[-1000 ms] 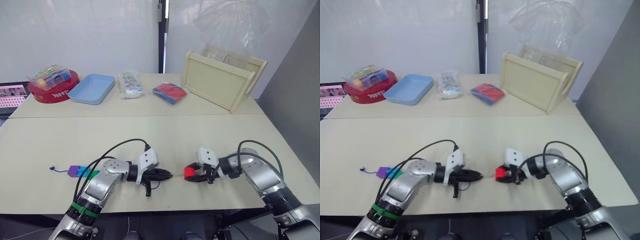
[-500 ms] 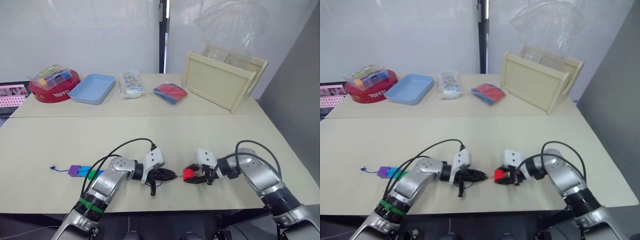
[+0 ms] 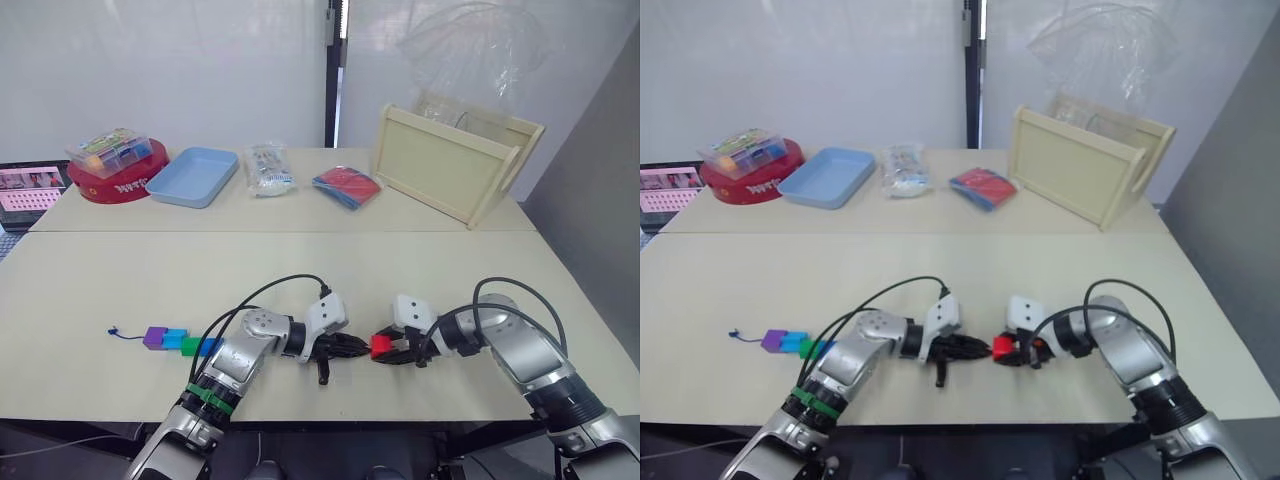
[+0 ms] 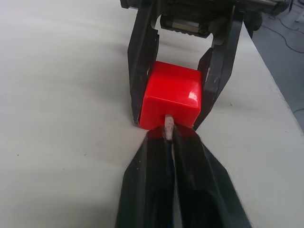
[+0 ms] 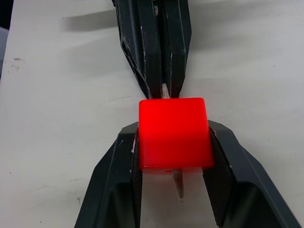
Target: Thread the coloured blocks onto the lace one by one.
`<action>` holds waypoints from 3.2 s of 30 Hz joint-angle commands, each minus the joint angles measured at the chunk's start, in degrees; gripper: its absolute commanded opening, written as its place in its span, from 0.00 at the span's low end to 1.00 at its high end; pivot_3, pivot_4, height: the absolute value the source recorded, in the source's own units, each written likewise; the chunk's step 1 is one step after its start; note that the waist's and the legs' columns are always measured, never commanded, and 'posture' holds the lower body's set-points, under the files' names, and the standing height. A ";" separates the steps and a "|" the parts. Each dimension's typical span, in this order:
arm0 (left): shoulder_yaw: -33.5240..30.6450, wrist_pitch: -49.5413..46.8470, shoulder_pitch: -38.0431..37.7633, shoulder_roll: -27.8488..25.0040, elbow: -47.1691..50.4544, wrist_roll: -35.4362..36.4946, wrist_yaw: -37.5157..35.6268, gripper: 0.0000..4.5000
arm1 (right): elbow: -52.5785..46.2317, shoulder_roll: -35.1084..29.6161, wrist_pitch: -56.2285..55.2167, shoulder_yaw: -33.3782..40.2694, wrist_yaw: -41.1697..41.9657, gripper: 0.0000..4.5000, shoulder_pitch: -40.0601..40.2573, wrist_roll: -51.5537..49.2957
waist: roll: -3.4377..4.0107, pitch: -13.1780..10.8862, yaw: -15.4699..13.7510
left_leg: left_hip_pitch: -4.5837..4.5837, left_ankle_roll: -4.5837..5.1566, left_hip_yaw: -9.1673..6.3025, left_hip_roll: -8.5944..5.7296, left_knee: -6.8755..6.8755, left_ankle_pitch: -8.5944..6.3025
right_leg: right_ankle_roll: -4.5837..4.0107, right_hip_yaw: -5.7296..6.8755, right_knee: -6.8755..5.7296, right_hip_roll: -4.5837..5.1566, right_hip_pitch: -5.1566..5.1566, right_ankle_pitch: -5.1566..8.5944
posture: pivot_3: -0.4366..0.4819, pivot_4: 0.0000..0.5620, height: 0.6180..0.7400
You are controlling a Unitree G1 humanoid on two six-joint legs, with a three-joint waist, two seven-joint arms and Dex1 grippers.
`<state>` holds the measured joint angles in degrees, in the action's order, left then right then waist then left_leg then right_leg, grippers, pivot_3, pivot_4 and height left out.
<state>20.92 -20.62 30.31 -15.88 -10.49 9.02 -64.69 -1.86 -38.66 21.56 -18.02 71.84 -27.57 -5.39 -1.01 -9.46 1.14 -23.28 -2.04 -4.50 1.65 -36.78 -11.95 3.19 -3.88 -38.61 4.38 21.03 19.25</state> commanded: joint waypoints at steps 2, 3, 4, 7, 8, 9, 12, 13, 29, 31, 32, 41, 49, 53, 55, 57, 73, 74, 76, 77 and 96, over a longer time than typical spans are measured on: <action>0.60 -2.88 -0.19 -1.35 7.20 2.61 -2.47 0.44 | -3.19 1.76 0.41 -1.14 -1.18 0.27 1.37 -0.85 | 0.00 0.00 0.20 | -0.01 0.00 0.00 0.01 0.01 0.00 | 0.00 0.00 0.00 -0.01 0.00 0.00 | 0.48 0.27 1.00; 0.12 -4.14 -0.46 -2.47 8.35 3.08 -2.94 0.52 | -3.37 1.72 0.52 -1.06 -1.29 0.27 1.67 -0.80 | 0.00 0.00 0.36 | 0.00 0.00 0.00 0.01 0.01 0.00 | 0.00 0.00 -0.01 -0.01 0.01 0.00 | 0.48 0.27 1.00; -0.43 -5.50 -0.76 -3.76 9.54 3.74 -3.60 0.59 | -3.49 1.68 0.51 -0.99 -1.41 0.27 1.97 -0.73 | 0.00 0.00 0.55 | 0.00 0.01 0.00 0.03 0.01 0.00 | 0.00 0.00 -0.01 -0.03 0.01 0.00 | 0.48 0.27 1.00; -1.42 -6.59 -1.38 -7.10 11.66 4.36 -4.25 0.65 | -3.76 1.58 0.49 -0.87 -1.64 0.27 2.61 -0.58 | 0.00 0.00 0.63 | 0.00 0.01 -0.01 0.04 0.02 0.00 | 0.00 0.00 -0.04 -0.04 0.02 0.00 | 0.48 0.27 1.00; -1.69 -6.42 -1.51 -7.96 12.04 4.46 -4.37 0.65 | -3.82 1.51 0.54 -0.84 -1.74 0.27 2.70 -0.59 | 0.00 0.00 0.65 | 0.00 0.01 -0.01 0.03 0.02 0.00 | 0.00 0.00 -0.04 -0.02 0.02 0.00 | 0.48 0.27 1.00; -2.05 -6.39 -1.61 -8.70 12.41 4.79 -4.53 0.65 | -3.86 1.45 0.62 -0.83 -1.83 0.27 2.76 -0.63 | 0.00 0.00 0.67 | 0.00 0.01 -0.01 0.04 0.02 0.00 | 0.00 0.00 -0.03 -0.03 0.02 0.00 | 0.48 0.27 1.00; -3.69 -6.60 -1.62 -9.89 13.70 6.32 -3.95 0.65 | -3.87 1.30 0.70 -0.80 -2.16 0.27 2.84 -0.72 | 0.00 0.00 0.67 | 0.00 0.01 -0.01 0.04 0.02 -0.01 | 0.00 0.00 -0.04 -0.03 0.02 0.00 | 0.48 0.27 1.00; -4.19 -6.68 -1.68 -10.27 14.26 7.06 -4.14 0.65 | -3.85 1.27 0.74 -0.75 -2.28 0.27 2.90 -0.75 | 0.00 0.00 0.65 | -0.01 0.01 -0.01 0.04 0.02 -0.01 | 0.00 0.00 -0.03 -0.03 0.02 0.00 | 0.48 0.27 1.00; -4.28 -4.25 -1.54 -16.52 12.87 7.03 -5.41 0.65 | -3.08 1.22 0.08 -0.82 -3.20 0.27 2.52 -0.45 | 0.00 0.00 0.82 | -0.01 0.02 -0.01 0.05 0.03 -0.01 | 0.00 0.00 -0.02 -0.04 0.03 0.00 | 0.48 0.27 1.00; -3.05 -2.09 -1.90 -16.87 11.96 5.33 -5.39 0.65 | -3.19 1.18 0.13 -0.86 -3.28 0.27 2.50 -0.52 | 0.00 0.00 0.87 | 0.00 0.02 -0.01 0.05 0.04 -0.01 | 0.00 0.00 -0.02 -0.04 0.03 0.00 | 0.48 0.27 1.00; -2.69 -1.03 -2.14 -16.83 11.62 4.63 -5.23 0.65 | -3.22 1.15 0.14 -0.87 -3.30 0.27 2.50 -0.54 | 0.00 0.00 0.86 | 0.00 0.02 -0.01 0.04 0.04 -0.01 | 0.00 0.00 -0.02 -0.04 0.03 0.00 | 0.48 0.27 1.00; 0.56 6.70 -7.15 -12.64 7.95 -0.85 -0.50 0.33 | -4.15 0.45 0.80 -0.71 -3.16 0.27 2.58 -0.72 | 0.00 0.00 0.62 | 0.00 0.02 -0.01 0.04 0.04 -0.02 | 0.00 0.00 0.00 -0.01 0.02 0.00 | 0.48 0.27 1.00; 1.28 9.04 -7.53 -10.80 5.87 -2.06 -0.29 0.01 | -4.58 0.11 1.25 -0.78 -3.07 0.27 2.48 -0.77 | 0.01 0.00 -0.05 | 0.00 0.04 0.00 0.03 0.04 -0.03 | 0.00 0.00 0.03 -0.01 0.01 0.00 | 0.48 0.27 1.00; 0.88 9.77 -6.46 -9.46 5.24 -1.72 -0.29 0.01 | -4.94 0.00 1.44 -0.90 -3.07 0.27 2.57 -0.81 | 0.01 0.00 -0.19 | 0.00 0.04 0.01 0.02 0.04 -0.03 | 0.00 0.00 0.05 0.01 0.00 0.00 | 0.48 0.27 1.00; 0.67 9.85 -5.74 -8.70 5.05 -1.40 -0.56 0.01 | -5.11 -0.04 1.46 -1.05 -3.10 0.27 2.71 -0.80 | 0.01 0.00 -0.28 | -0.01 0.04 0.01 0.01 0.04 -0.02 | 0.00 0.00 0.06 0.01 0.00 0.00 | 0.48 0.27 1.00; 0.69 10.09 -5.24 -8.13 5.01 -1.35 -0.92 0.01 | -5.29 -0.11 1.50 -1.14 -3.09 0.27 2.84 -0.84 | 0.01 0.00 -0.32 | -0.01 0.04 0.01 0.00 0.03 -0.02 | 0.00 0.00 0.06 0.02 0.00 0.00 | 0.48 0.27 1.00; 0.05 8.48 -3.33 -7.02 5.17 -1.41 -1.93 0.01 | -6.27 1.42 2.39 -3.43 -3.65 0.27 2.41 0.02 | 0.00 0.00 0.10 | 0.01 0.04 0.01 0.02 0.03 -0.02 | 0.00 0.00 0.04 0.00 0.00 0.00 | 0.48 0.27 1.00; -0.05 8.21 -3.44 -7.55 5.36 -1.47 -2.02 0.01 | -6.30 1.38 2.49 -3.40 -3.70 0.27 2.48 0.08 | 0.00 0.00 0.22 | 0.01 0.04 0.01 0.03 0.03 -0.02 | 0.00 0.00 0.03 -0.02 0.01 0.00 | 0.48 0.27 1.00; -0.62 6.88 -3.49 -8.81 6.26 -1.01 -2.41 0.01 | -6.86 1.32 3.59 -2.87 -4.20 0.27 2.78 -0.24 | 0.00 0.00 0.40 | 0.02 0.04 0.00 0.04 0.04 -0.03 | 0.00 0.00 0.02 -0.03 0.01 0.00 | 0.48 0.27 1.00; -1.00 6.29 -3.39 -9.24 6.59 -0.88 -2.28 0.06 | -7.09 1.39 3.98 -2.49 -4.66 0.27 2.92 -0.37 | 0.00 0.00 0.45 | 0.01 0.04 0.00 0.04 0.04 -0.03 | 0.00 0.00 0.02 -0.04 0.02 0.00 | 0.48 0.27 1.00; 4.32 0.27 3.62 -5.02 6.74 -1.80 -1.14 0.84 | -27.49 -2.56 14.93 16.34 -18.78 1.00 21.02 -8.28 | -0.02 -0.01 -0.43 | -0.13 0.06 -0.01 -0.02 0.02 -0.04 | 0.00 0.00 0.12 0.02 0.02 0.00 | 0.48 0.27 1.00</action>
<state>23.95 -22.91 32.83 -21.73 -2.19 9.26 -67.48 -26.40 -41.28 35.86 -4.11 54.60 -6.72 -12.52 -1.03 -9.47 0.72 -23.42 -1.97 -4.51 1.62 -36.77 -11.99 3.19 -3.88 -38.49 4.40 21.05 19.25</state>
